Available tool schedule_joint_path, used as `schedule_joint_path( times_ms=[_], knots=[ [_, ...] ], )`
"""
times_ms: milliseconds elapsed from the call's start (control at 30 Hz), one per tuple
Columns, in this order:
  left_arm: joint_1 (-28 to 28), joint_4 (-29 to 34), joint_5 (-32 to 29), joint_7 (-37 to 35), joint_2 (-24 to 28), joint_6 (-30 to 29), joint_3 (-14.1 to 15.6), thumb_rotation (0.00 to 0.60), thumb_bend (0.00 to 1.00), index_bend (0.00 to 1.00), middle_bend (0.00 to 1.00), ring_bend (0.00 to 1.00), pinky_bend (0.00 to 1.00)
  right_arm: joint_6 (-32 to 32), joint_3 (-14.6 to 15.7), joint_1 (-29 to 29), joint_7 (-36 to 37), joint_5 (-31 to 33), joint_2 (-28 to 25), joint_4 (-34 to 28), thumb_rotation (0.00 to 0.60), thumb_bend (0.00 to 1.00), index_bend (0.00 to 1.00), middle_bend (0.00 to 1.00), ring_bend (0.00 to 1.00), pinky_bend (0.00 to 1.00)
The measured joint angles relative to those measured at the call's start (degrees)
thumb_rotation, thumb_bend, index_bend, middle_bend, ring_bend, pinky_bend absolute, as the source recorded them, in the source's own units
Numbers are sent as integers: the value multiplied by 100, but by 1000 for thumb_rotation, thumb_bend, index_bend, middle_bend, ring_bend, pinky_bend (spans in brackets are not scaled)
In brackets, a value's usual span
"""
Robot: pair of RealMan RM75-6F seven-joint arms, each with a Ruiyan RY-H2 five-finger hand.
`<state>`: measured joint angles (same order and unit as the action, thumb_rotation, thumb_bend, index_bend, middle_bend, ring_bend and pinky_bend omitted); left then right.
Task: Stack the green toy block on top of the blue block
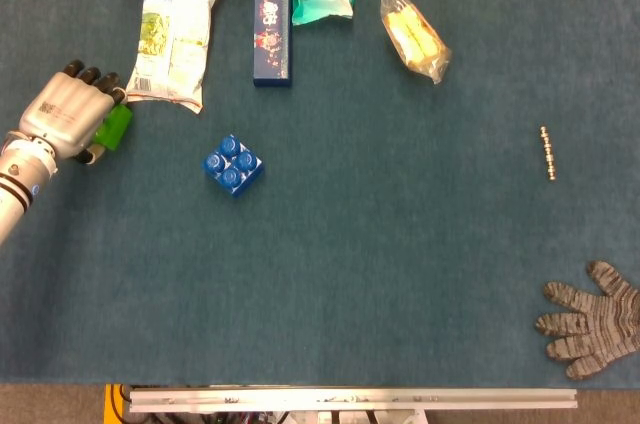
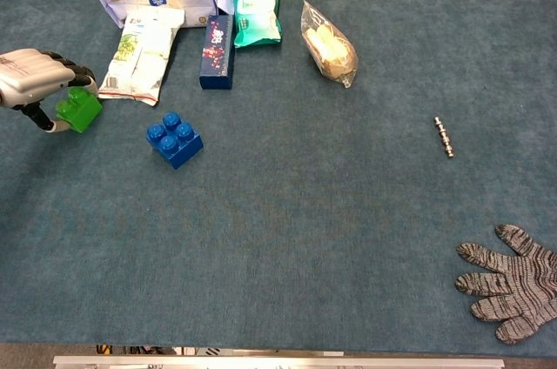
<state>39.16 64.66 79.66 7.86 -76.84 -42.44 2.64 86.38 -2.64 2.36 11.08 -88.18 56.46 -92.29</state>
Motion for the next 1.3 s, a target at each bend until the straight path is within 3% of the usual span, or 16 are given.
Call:
schedule_joint_path(
  times_ms=[400,967,1300],
  knots=[
    [-21,130,226,-360,124,-178,-3,600,293,347,213,173,131,-11,-6,15,-11,-9,-4,-13,600,226,163,250,76,126],
    [25,2321,202,123,1176,-455,-166,600,293,359,227,174,131,-17,5,16,-35,-15,5,-25,600,225,163,250,76,126],
    [231,2560,241,454,1056,-358,-274,600,293,361,228,174,131,65,22,-59,14,5,-3,7,600,226,163,250,76,126]
  ],
)
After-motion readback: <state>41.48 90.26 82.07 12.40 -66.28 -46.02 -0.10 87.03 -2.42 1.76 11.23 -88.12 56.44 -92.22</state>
